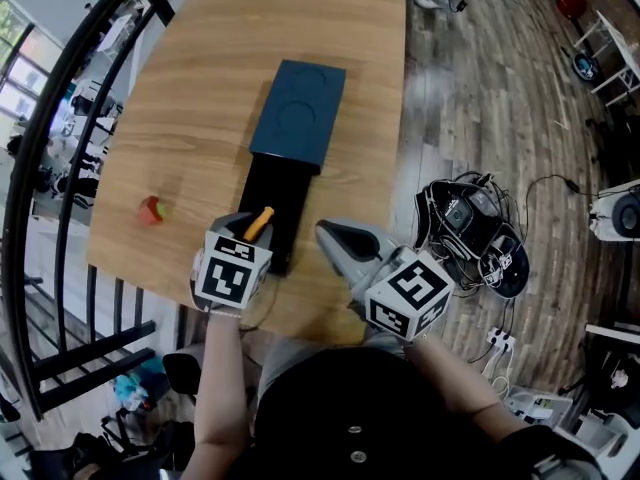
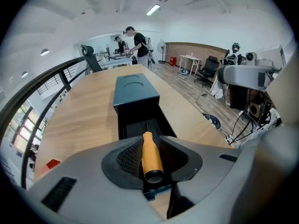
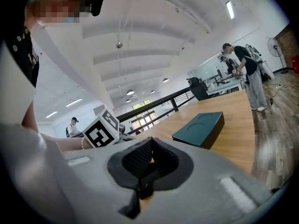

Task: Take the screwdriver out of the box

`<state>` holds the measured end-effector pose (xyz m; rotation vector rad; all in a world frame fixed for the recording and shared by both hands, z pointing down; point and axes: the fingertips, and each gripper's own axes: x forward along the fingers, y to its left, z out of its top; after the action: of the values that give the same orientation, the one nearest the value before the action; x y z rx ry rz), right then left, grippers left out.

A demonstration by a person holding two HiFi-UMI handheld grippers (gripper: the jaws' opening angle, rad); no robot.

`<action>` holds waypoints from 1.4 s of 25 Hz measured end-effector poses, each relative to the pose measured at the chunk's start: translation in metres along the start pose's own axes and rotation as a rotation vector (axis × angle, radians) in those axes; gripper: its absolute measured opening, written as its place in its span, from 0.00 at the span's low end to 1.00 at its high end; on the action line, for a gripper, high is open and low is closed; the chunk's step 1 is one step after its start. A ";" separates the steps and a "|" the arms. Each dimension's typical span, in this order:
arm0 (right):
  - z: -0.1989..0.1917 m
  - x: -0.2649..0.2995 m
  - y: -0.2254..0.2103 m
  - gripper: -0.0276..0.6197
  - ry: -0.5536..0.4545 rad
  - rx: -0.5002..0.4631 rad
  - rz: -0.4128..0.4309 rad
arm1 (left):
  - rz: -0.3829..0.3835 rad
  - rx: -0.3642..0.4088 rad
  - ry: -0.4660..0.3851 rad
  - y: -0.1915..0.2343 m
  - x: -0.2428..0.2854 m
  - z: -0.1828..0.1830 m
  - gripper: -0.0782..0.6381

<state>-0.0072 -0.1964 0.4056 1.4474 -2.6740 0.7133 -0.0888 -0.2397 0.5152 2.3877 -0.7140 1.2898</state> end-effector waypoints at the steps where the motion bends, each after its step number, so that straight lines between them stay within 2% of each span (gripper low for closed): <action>1: 0.003 -0.001 0.002 0.04 -0.006 -0.009 0.005 | 0.009 -0.003 -0.023 0.001 -0.005 0.003 0.28; 6: 0.014 -0.004 0.011 0.04 -0.031 -0.048 0.031 | 0.070 -0.040 -0.161 0.008 -0.035 0.018 0.26; 19: 0.030 -0.010 0.035 0.04 -0.058 -0.116 0.088 | 0.078 -0.127 -0.361 -0.008 -0.080 0.029 0.23; 25: 0.044 -0.012 0.046 0.04 -0.078 -0.147 0.106 | 0.044 -0.240 -0.551 -0.010 -0.122 0.048 0.23; 35: 0.070 -0.009 0.055 0.04 -0.124 -0.194 0.132 | 0.028 -0.294 -0.874 -0.008 -0.184 0.081 0.22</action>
<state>-0.0324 -0.1912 0.3197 1.3203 -2.8585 0.3662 -0.1145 -0.2248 0.3162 2.6203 -1.0612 0.0537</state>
